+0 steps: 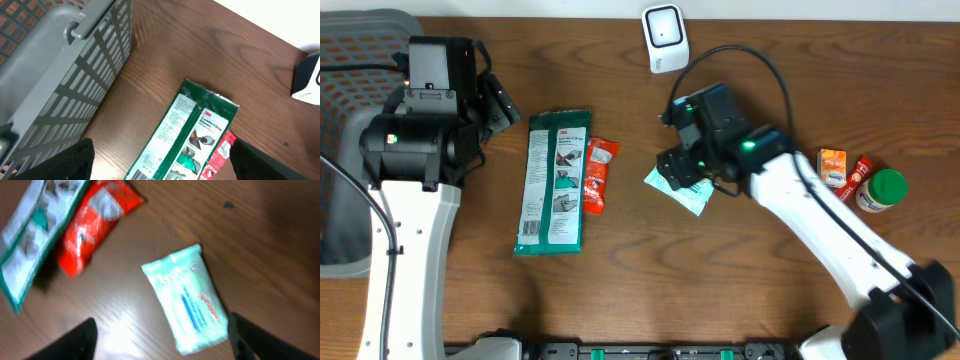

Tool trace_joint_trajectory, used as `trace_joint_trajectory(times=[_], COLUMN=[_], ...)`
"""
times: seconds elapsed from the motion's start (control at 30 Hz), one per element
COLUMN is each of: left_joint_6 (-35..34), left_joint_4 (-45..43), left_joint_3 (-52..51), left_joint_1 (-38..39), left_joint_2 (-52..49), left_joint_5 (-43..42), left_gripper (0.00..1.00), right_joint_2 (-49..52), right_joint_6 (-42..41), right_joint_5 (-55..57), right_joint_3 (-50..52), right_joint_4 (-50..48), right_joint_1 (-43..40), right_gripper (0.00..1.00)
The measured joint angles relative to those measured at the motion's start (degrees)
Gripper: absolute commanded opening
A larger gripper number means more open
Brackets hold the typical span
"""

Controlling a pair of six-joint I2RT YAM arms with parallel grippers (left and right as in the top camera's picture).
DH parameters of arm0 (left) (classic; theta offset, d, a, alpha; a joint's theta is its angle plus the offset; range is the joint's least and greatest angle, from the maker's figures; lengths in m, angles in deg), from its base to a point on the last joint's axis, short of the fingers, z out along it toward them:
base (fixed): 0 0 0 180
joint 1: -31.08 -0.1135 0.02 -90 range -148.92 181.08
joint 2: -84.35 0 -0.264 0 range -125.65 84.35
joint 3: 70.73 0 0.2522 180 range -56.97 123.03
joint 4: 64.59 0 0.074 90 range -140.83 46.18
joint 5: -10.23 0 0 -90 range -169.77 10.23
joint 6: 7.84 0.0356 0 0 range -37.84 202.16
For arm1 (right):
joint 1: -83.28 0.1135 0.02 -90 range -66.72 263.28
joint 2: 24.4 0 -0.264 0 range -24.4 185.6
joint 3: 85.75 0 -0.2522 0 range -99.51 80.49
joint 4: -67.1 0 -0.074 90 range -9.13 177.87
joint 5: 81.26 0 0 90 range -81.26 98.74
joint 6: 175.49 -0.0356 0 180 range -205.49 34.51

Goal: Scan the item barcode
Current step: 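Carry the wipes packet up toward the white scanner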

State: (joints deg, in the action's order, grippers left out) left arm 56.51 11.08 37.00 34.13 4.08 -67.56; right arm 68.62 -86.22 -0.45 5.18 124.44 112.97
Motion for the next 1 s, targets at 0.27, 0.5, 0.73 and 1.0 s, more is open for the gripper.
trace_joint_trajectory(times=[0.27,0.5,0.73,1.0], left_joint_6=[0.0,0.0,0.0,0.0], left_joint_4=[0.0,0.0,-0.02,0.0], left_joint_3=[-0.02,0.0,0.0,0.0], left_joint_1=[0.0,0.0,0.0,0.0], left_joint_2=[0.0,0.0,0.0,0.0], left_joint_5=[0.0,0.0,0.0,0.0], left_gripper=[0.87,0.87,0.87,0.87], right_joint_2=[1.11,7.87,16.65,16.76], right_joint_6=[7.54,9.35,10.73,11.61], right_joint_5=[2.16,5.14,9.35,10.43], right_joint_3=[2.56,8.41,8.85,8.85], right_joint_4=[5.31,-3.08,-10.64,-12.52], right_joint_1=[-0.2,-0.2,-0.24,0.11], right_gripper=[0.93,0.86,0.87,0.64])
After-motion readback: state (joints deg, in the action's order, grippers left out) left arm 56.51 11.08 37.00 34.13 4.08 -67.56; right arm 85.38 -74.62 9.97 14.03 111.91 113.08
